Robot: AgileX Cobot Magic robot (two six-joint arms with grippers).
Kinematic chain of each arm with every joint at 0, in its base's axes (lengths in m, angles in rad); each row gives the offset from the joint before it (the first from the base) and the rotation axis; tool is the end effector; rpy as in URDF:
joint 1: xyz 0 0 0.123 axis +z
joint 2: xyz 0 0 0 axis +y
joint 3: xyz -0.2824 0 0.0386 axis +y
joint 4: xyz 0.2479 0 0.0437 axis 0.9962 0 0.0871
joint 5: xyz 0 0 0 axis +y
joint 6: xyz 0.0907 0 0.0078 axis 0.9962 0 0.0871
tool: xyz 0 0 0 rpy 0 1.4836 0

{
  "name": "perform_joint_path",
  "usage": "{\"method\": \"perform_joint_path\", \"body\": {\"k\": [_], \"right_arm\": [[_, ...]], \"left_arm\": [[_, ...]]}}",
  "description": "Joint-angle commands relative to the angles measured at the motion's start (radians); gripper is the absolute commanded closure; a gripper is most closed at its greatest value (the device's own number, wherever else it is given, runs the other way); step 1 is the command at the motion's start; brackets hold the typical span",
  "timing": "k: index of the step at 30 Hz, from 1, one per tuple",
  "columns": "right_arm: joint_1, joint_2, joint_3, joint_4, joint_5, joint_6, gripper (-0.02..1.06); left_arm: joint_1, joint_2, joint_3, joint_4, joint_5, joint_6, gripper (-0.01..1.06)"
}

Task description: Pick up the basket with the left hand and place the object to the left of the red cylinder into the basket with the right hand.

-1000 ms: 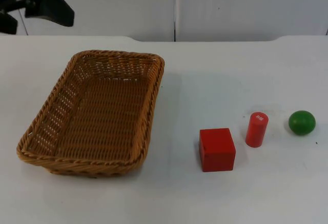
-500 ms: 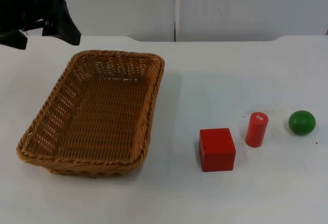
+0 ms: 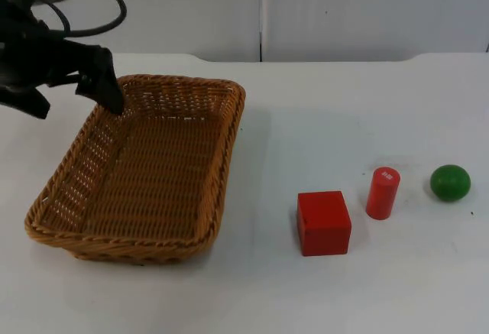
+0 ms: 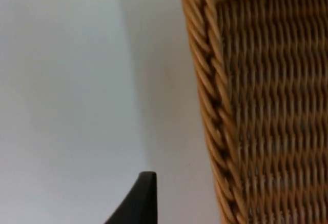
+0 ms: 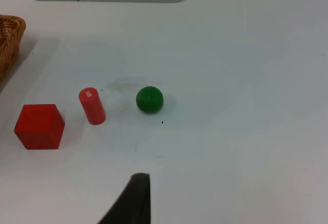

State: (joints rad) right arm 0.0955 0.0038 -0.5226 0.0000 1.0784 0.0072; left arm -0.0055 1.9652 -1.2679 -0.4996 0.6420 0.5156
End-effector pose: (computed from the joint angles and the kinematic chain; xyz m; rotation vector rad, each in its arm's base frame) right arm -0.0076 -0.0007 0.2820 -0.0902 2.0418 0.0642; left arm 0.3943 -0.0283 0.1622 0.2252 2.7173 -0.3732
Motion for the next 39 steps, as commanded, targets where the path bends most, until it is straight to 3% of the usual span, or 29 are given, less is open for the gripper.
{"method": "perform_joint_path", "body": {"k": [1,5,14,28,39], "right_arm": [[-0.001,-0.004,0.006,0.000,0.001,0.001,-0.01],[-0.001,-0.004,0.006,0.000,0.001,0.001,-0.01],[-0.001,-0.004,0.006,0.000,0.001,0.001,-0.01],[-0.001,-0.004,0.006,0.000,0.001,0.001,-0.01],[-0.001,-0.004,0.006,0.000,0.001,0.001,-0.01]], "left_arm": [[0.011,0.019,-0.017,0.011,0.014,-0.029,0.00],[0.054,0.058,-0.053,-0.031,0.057,-0.034,0.00],[0.054,0.091,-0.062,-0.013,0.057,-0.034,0.00],[0.050,0.209,-0.199,0.088,0.223,-0.085,0.00],[0.046,0.261,-0.216,0.096,0.236,-0.109,0.00]]}}
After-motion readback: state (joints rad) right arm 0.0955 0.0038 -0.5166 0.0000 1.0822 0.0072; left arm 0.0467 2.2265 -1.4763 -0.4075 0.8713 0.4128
